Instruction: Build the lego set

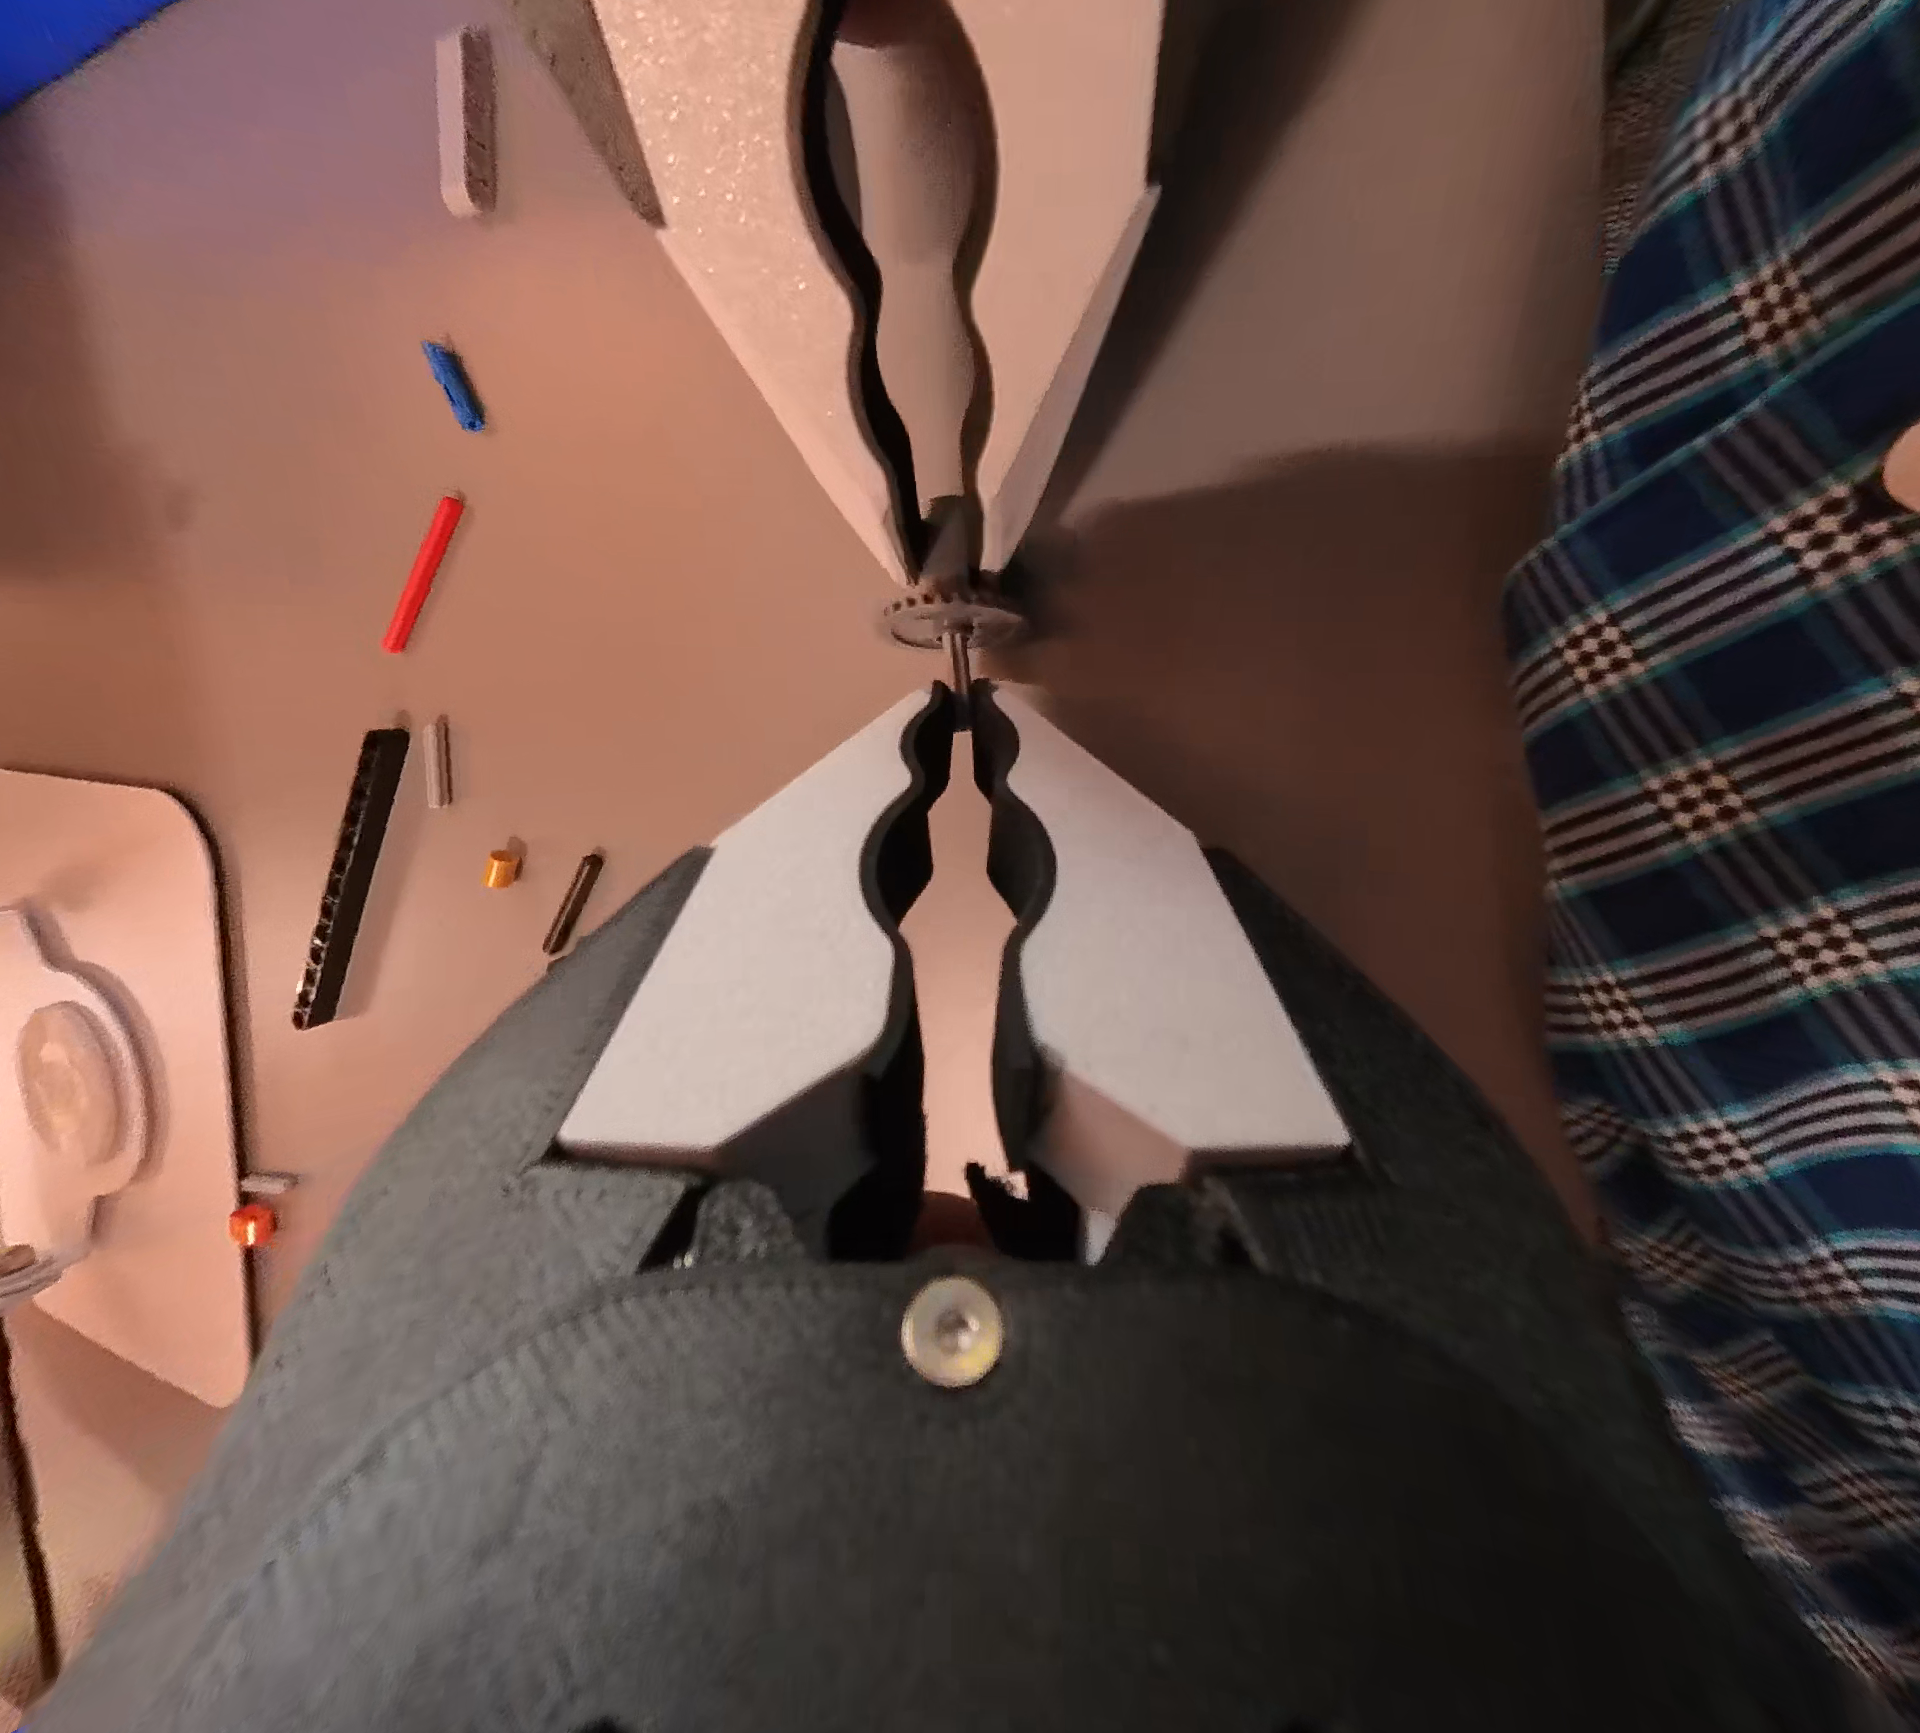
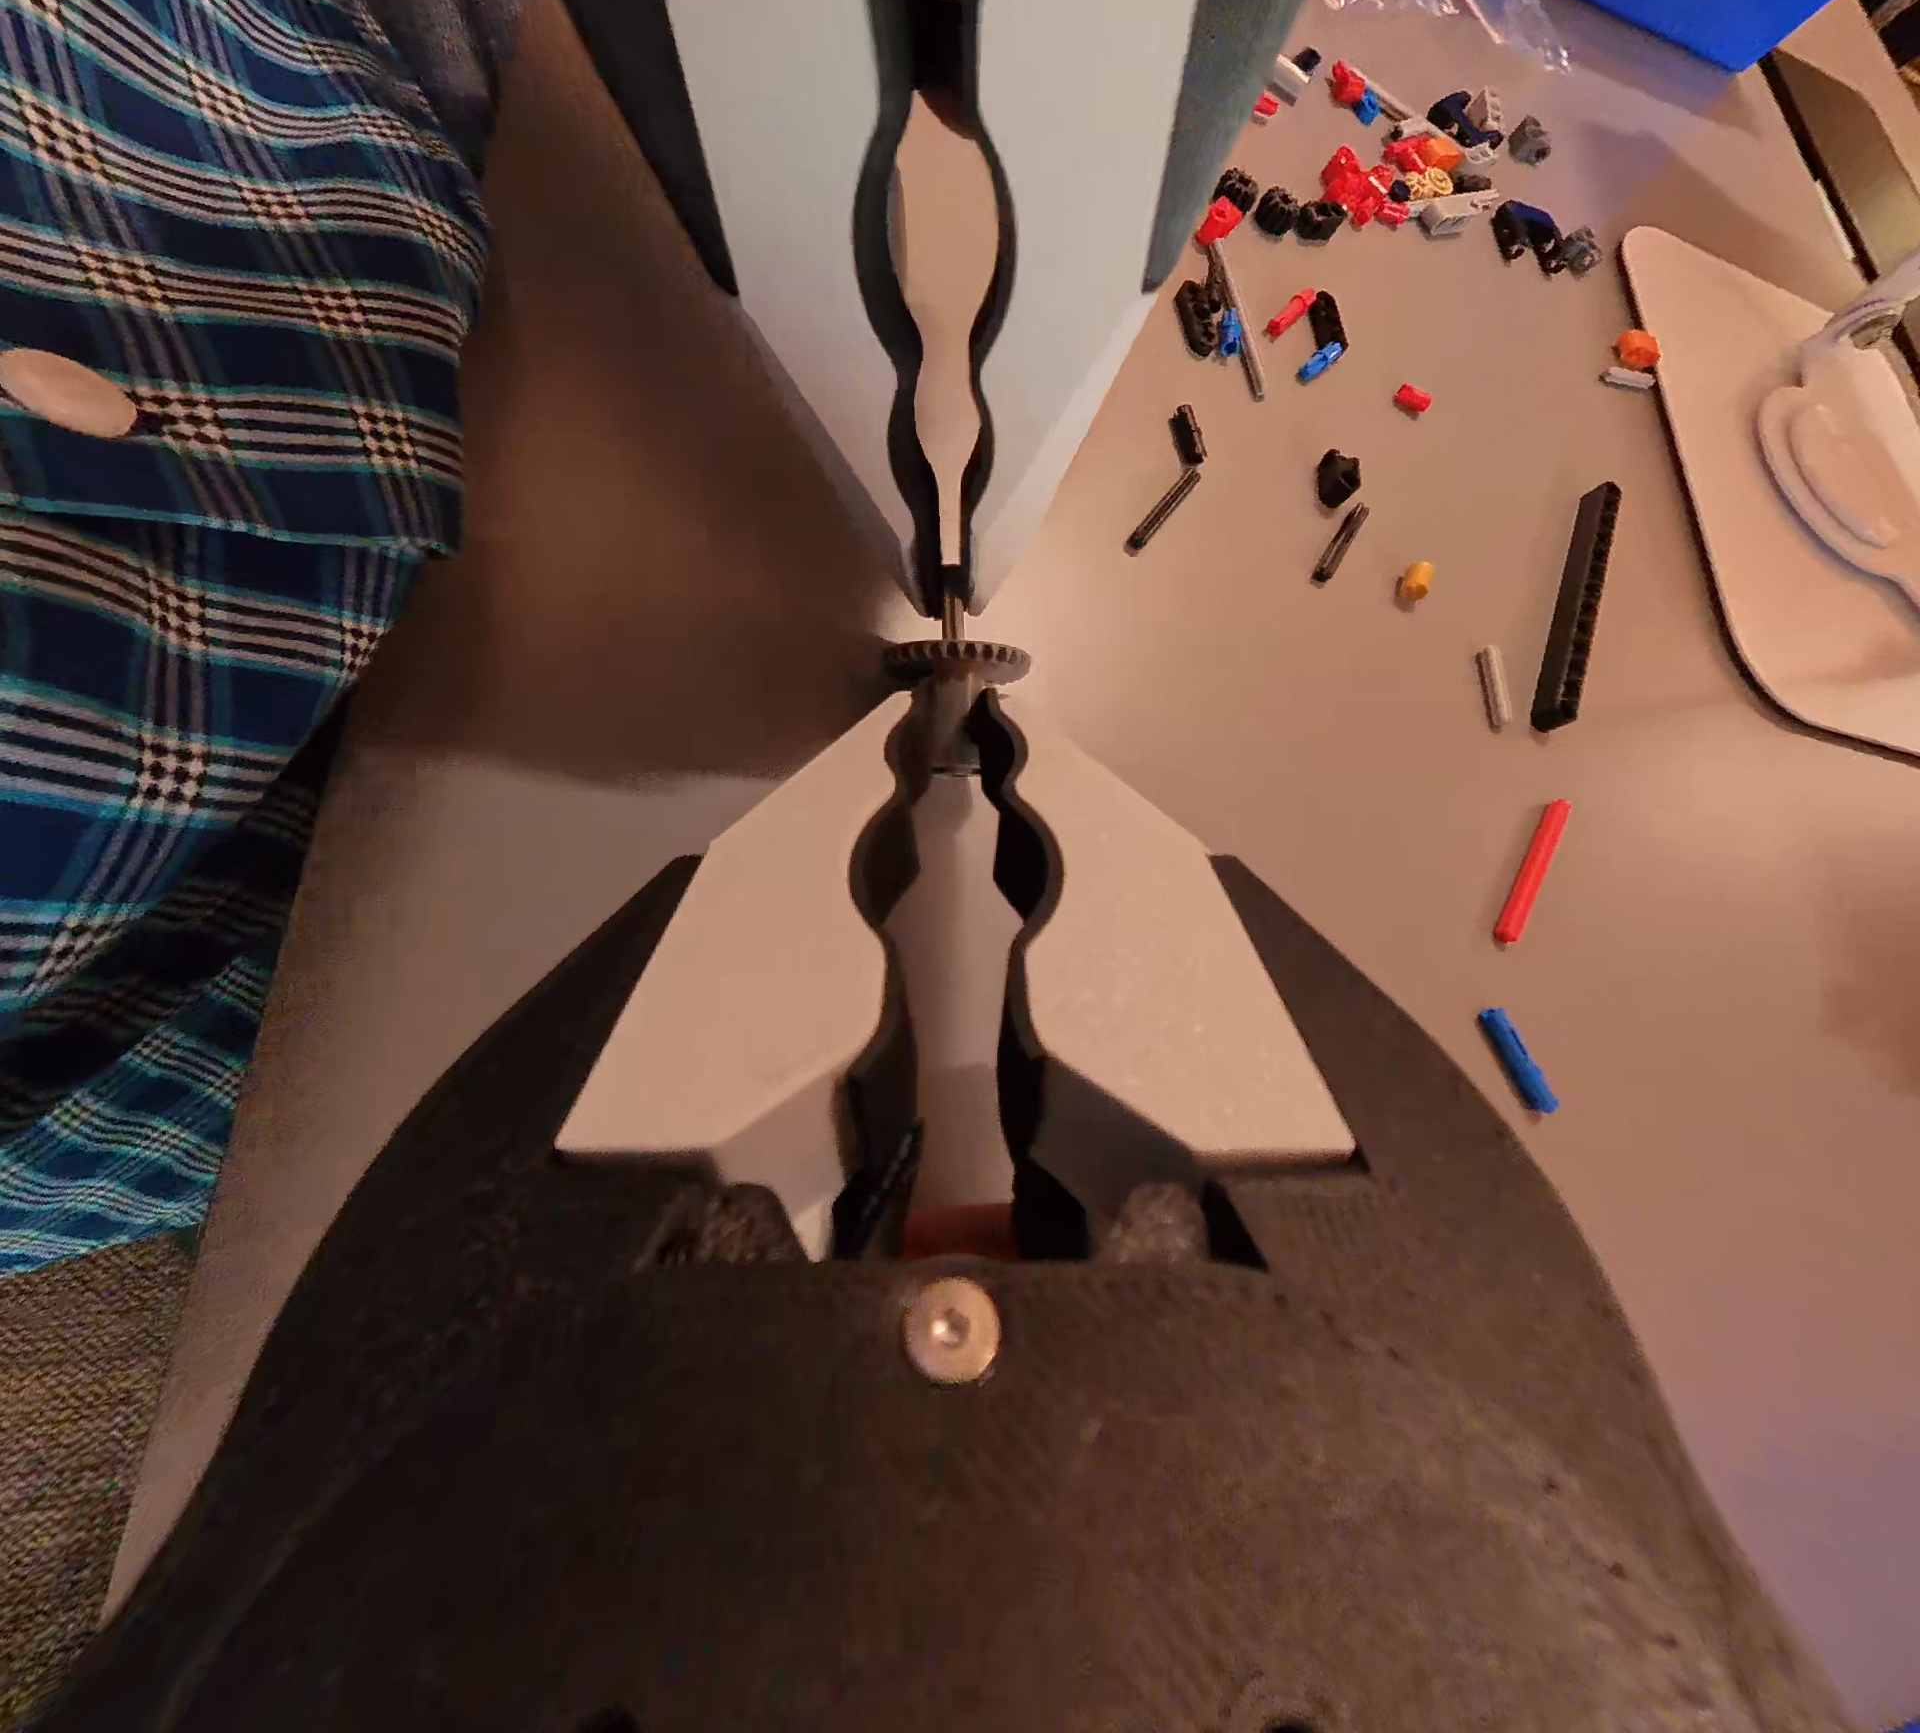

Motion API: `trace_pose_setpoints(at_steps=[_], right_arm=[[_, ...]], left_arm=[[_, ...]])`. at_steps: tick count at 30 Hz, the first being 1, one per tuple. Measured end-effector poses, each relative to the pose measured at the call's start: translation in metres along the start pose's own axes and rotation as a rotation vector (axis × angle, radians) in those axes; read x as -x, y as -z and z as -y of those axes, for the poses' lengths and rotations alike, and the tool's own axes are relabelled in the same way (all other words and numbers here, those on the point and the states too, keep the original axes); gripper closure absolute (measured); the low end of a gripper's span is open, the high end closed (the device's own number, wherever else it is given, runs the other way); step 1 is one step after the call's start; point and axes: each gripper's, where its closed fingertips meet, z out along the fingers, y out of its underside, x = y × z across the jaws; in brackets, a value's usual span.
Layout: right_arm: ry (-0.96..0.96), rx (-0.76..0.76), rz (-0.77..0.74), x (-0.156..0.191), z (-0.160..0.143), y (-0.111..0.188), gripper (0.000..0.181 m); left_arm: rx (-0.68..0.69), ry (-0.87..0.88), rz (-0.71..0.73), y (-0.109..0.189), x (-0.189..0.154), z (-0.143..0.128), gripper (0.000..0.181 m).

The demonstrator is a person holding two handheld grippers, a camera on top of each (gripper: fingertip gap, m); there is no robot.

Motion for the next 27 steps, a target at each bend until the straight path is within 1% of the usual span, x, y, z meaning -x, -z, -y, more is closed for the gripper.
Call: trace_pose_setpoints(at_steps=[1, 11, 18, 20, 27], right_arm=[[0.010, -0.001, -0.003, -0.0001, 0.0000, -0.0001, 0.176], [0.126, 0.040, -0.032, 0.0007, -0.0002, -0.0007, 0.176], [0.221, 0.048, -0.077, 0.0016, 0.0003, -0.0010, 0.176], [0.219, 0.046, -0.078, 0.0012, 0.0001, -0.0009, 0.176], [0.204, 0.036, -0.058, 0.0016, 0.0002, -0.0008, 0.176]], left_arm=[[0.003, 0.006, -0.020, 0.0001, -0.0001, 0.0000, 0.180], [0.036, 0.095, -0.225, 0.0029, -0.0026, 0.0007, 0.180], [0.029, 0.222, -0.380, 0.0032, -0.0051, 0.0011, 0.181], [0.028, 0.261, -0.422, 0.0032, -0.0050, 0.0009, 0.181], [0.039, 0.242, -0.423, 0.0030, -0.0044, 0.0007, 0.181]])
